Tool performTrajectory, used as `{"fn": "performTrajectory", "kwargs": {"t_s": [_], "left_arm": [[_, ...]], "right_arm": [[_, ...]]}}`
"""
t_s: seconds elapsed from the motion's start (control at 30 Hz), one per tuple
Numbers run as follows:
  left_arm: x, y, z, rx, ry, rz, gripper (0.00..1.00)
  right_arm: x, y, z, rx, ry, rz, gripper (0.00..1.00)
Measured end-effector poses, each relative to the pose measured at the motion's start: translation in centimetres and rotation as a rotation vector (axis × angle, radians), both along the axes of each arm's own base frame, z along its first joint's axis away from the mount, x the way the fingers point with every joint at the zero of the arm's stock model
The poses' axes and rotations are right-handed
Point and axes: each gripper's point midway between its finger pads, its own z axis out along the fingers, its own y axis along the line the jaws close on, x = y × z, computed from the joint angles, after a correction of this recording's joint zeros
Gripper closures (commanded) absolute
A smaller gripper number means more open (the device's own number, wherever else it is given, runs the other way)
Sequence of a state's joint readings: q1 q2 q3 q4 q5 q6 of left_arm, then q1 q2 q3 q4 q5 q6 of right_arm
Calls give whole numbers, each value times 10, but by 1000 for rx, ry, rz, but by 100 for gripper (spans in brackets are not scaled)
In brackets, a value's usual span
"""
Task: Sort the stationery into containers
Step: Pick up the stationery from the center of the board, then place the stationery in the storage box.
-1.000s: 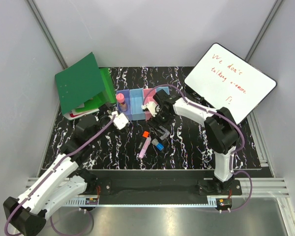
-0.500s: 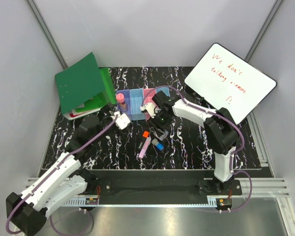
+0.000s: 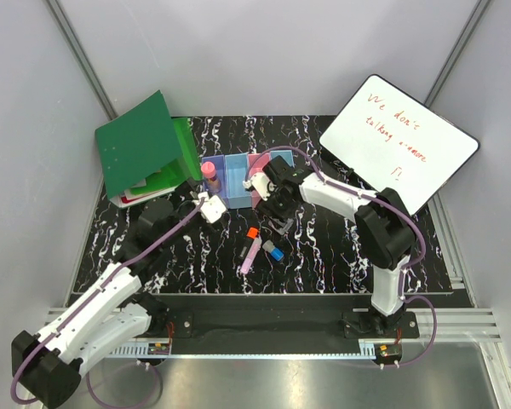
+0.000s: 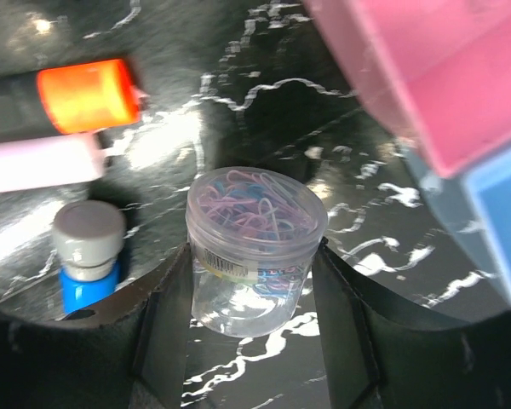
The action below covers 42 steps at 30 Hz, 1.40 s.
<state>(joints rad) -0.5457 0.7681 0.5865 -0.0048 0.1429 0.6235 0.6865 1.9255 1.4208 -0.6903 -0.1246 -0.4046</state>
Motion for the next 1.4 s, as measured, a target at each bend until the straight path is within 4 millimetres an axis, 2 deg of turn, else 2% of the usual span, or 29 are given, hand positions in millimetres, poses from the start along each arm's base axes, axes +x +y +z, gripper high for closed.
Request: {"fn": "performTrajectory", "kwargs": {"t_s": [0.13,0.27,0.6,0.77,0.9,1.03,1.1,1.2,1.33,1.4], "left_arm": [[0,0,-2,0,2,1,1],[1,1,-4,4,7,6,1],[2,4,-11,7,24,32,1],[5,4,-24,-23,74,59,1],[13,-5,-41,-72,156,79,1],[26,-19,-61,-111,275,100,4],[34,-27,-62,-140,319,109,5],[50,-42,-47,-200,363,121,6],[74,-62,-1,-294,380,125,6],[75,-67,16,-338,380,103,6]], "right_arm": [[8,-1,5,-7,-41,-15,76],[12,-2,19,5,-81,-30,76],[22,6,84,124,-215,-51,76],[29,10,105,168,-272,-56,77],[30,6,120,193,-343,-45,78],[22,-5,136,209,-414,-20,78],[20,-11,145,213,-460,-12,78],[15,-20,157,220,-519,7,78],[11,-29,168,222,-576,23,78],[10,-31,171,223,-596,31,78]]}}
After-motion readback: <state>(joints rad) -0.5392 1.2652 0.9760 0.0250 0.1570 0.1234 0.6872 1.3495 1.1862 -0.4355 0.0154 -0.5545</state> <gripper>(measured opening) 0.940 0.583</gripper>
